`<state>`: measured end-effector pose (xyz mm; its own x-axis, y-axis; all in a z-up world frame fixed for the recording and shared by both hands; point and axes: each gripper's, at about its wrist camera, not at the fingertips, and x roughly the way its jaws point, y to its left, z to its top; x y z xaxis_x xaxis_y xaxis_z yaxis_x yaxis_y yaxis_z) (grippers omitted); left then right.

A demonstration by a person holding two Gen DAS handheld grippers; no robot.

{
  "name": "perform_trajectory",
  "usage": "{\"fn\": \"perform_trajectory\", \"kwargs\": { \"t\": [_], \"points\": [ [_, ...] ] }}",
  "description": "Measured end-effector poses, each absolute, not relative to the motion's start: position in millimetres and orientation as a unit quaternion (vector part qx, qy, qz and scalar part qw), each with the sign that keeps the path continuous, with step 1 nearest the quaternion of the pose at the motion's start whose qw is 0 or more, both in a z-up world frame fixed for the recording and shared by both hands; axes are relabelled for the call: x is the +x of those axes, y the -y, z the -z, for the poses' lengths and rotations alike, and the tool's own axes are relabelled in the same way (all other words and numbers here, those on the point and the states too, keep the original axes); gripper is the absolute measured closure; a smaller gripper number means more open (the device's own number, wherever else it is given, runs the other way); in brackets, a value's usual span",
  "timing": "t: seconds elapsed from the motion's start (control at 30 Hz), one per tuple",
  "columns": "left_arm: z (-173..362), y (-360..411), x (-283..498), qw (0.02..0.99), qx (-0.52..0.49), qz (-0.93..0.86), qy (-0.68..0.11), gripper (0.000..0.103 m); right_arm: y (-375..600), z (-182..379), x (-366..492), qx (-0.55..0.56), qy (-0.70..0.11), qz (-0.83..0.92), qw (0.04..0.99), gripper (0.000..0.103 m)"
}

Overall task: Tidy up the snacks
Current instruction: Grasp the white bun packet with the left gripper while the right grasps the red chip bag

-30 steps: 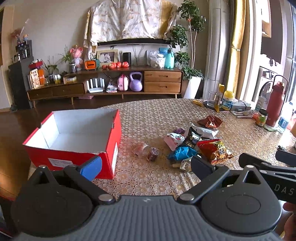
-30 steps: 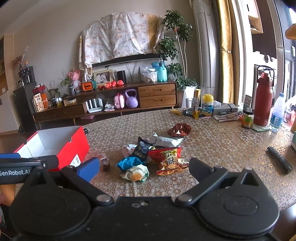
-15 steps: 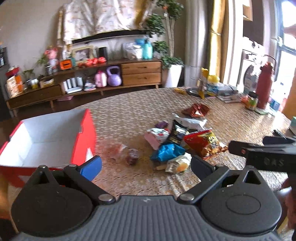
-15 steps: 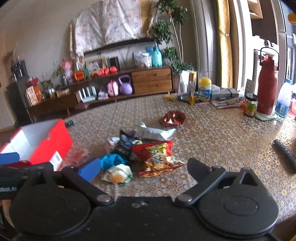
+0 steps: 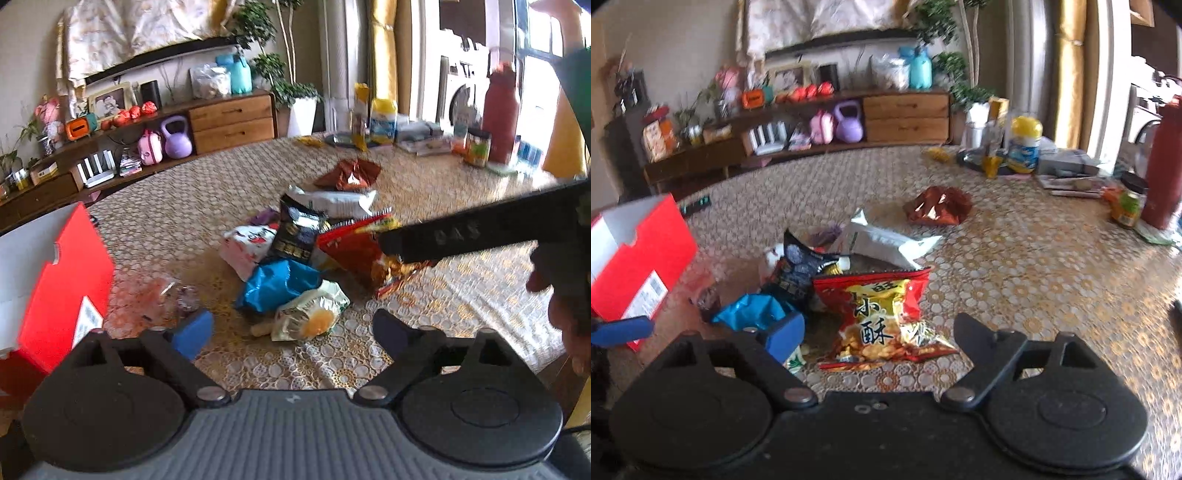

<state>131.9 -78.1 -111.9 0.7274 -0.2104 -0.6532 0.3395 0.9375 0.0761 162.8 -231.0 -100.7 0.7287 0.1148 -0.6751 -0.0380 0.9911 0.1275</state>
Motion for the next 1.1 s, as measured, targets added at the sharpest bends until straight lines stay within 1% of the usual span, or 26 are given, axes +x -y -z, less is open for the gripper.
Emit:
{"fn": "perform_trajectory", "kwargs": {
  "t": [0.1,0.23,0.33,0.47,0.53,0.6,0.67,0.7,0.73,0.8,0.93,1.1],
  "points": [
    [125.0,86.3,141.8,0.923,0.104,0.149,-0.341,0.012,231.5,107.3,177.9,0.046,-0.377,-0.047,0.924,0.021],
    [141.7,98.1,155.7,0.918,0.121,0.148,-0.348,0.014,229.5,113.7,191.5,0.028,-0.382,-0.051,0.922,0.022],
    [153.3,105.0,163.0,0.913,0.132,0.150,-0.356,0.024,228.4,119.0,199.7,0.024,-0.390,-0.053,0.919,0.022],
    [165.0,110.7,169.0,0.910,0.140,0.145,-0.362,0.024,226.5,127.3,207.2,0.016,-0.399,-0.053,0.915,0.023],
    [168.8,113.1,170.4,0.909,0.144,0.145,-0.363,0.032,225.6,130.3,209.7,0.016,-0.404,-0.052,0.913,0.025],
    [170.1,114.8,169.7,0.911,0.149,0.142,-0.356,0.032,225.1,132.2,210.0,0.014,-0.406,-0.054,0.912,0.026],
    [170.2,115.2,170.6,0.912,0.149,0.140,-0.355,0.035,224.6,133.5,210.2,0.012,-0.408,-0.055,0.911,0.030],
    [170.0,115.0,171.2,0.913,0.149,0.137,-0.355,0.039,224.5,134.1,210.0,0.012,-0.409,-0.054,0.911,0.032],
    [169.6,114.7,171.9,0.913,0.149,0.133,-0.355,0.045,223.7,134.2,210.1,0.010,-0.408,-0.051,0.911,0.034],
    [168.4,113.6,174.1,0.913,0.145,0.132,-0.358,0.046,224.0,133.8,209.7,0.010,-0.407,-0.050,0.912,0.035],
    [165.9,112.5,173.6,0.912,0.144,0.137,-0.359,0.052,225.0,131.3,206.9,0.010,-0.406,-0.043,0.913,0.038],
    [159.0,112.8,166.7,0.914,0.139,0.146,-0.353,0.054,228.3,124.1,195.0,0.016,-0.402,-0.041,0.915,0.042]
  ]
}}
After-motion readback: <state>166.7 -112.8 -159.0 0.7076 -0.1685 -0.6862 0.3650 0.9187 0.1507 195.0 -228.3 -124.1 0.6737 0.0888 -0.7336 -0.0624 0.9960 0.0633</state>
